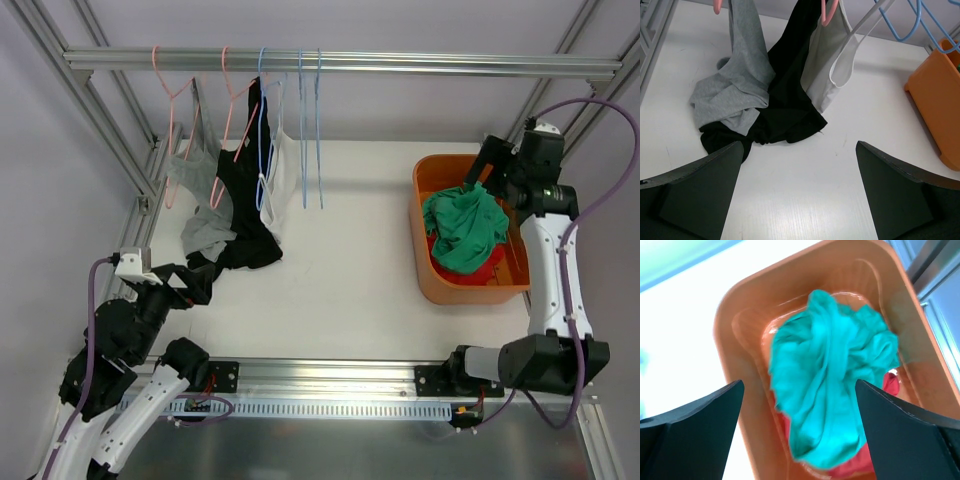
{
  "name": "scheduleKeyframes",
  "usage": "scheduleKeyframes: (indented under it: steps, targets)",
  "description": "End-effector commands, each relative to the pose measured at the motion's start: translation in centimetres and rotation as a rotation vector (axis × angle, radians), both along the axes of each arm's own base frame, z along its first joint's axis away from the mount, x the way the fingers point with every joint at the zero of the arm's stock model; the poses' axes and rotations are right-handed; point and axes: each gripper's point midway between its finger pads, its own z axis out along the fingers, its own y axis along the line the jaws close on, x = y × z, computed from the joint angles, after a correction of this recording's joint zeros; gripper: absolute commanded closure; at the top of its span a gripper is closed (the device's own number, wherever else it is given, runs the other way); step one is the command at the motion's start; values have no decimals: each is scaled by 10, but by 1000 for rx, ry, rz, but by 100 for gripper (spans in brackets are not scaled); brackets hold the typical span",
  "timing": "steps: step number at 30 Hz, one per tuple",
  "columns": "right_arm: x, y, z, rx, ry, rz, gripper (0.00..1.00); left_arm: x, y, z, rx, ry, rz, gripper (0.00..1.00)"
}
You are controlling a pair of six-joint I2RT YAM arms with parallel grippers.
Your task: Remove the tank top from the hanger
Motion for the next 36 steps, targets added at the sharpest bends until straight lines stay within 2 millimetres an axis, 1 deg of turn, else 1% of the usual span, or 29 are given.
scheduleKeyframes:
  steps: [1, 2, 3, 4, 5, 6, 7, 8, 9, 10, 11, 12, 13, 14, 15, 16, 17, 18, 20, 21, 22, 23, 24, 27, 30, 32, 33, 35, 36]
  targets:
    - [-35, 28, 46, 59, -115, 124, 1, 7, 0, 4, -5, 8, 24, 1]
    - [-41, 36, 46, 102, -126, 142, 1, 8, -1, 2, 2, 17, 23, 1]
    - [-46, 44, 52, 129, -153, 170, 0, 8, -1, 3, 1, 16, 24, 1]
    - [-59, 63, 66, 178, -206, 262, 0, 8, -1, 3, 2, 17, 24, 1]
    - [-63, 75, 65, 231, -226, 305, 0, 8, -1, 4, 0, 13, 21, 1]
    - [-74, 98, 71, 304, -252, 419, 1, 7, 0, 4, 1, 10, 22, 1]
    - [-89, 110, 81, 338, -297, 480, 1, 7, 0, 6, 1, 9, 27, 1]
    - [-98, 122, 84, 401, -306, 524, 1, 7, 1, 7, -2, 5, 30, 1]
    - [-108, 139, 78, 466, -307, 617, 1, 7, 2, 8, -2, 2, 33, 1]
    - [-124, 149, 83, 489, -330, 667, 1, 7, 2, 8, -3, 2, 31, 1]
    - [-131, 157, 80, 506, -326, 703, 1, 7, 3, 8, -2, 1, 36, 1]
    - [-141, 165, 70, 499, -302, 742, 1, 7, 4, 6, -2, 6, 47, 1]
    - [-154, 177, 64, 464, -280, 793, 0, 9, 9, 4, 4, 11, 79, 1]
    - [-164, 176, 60, 396, -272, 794, 1, 10, 12, 2, 11, 17, 96, 1]
    - [-170, 159, 40, 216, -206, 732, 0, 11, 15, 1, 19, 22, 118, 1]
    - [-172, 147, 33, 129, -180, 688, 0, 15, 24, -1, 37, 38, 171, 1]
    - [-175, 130, 28, 48, -163, 625, 1, 16, 27, -3, 52, 53, 194, 1]
    - [-176, 97, 18, -68, -116, 484, 0, 18, 29, -4, 62, 69, 208, 1]
    - [-183, 74, 14, -160, -107, 403, 1, 21, 29, -11, 78, 110, 219, 1]
    - [-190, 60, 17, -208, -131, 353, 1, 22, 28, -14, 81, 121, 221, 1]
    - [-193, 54, 12, -230, -132, 338, 0, 23, 29, -18, 86, 135, 226, 1]
    - [-197, 47, 11, -244, -139, 313, 1, 25, 33, -21, 93, 154, 253, 1]
    - [-204, 37, 13, -259, -159, 267, 1, 25, 36, -22, 99, 157, 266, 1]
    - [-215, 22, 7, -299, -132, 226, 1, 26, 40, -31, 125, 176, 283, 1]
    - [-225, 10, -2, -332, -86, 187, 1, 25, 45, -34, 127, 172, 308, 1]
    - [-228, 6, -7, -341, -74, 171, 1, 25, 44, -34, 127, 174, 300, 1]
    - [-229, 5, -12, -345, -65, 168, 0, 26, 41, -34, 127, 176, 283, 1]
    - [-231, 5, -15, -341, -79, 171, 0, 27, 38, -36, 133, 186, 272, 1]
    - [-230, 6, -19, -342, -70, 179, 1, 28, 37, -36, 132, 187, 267, 1]
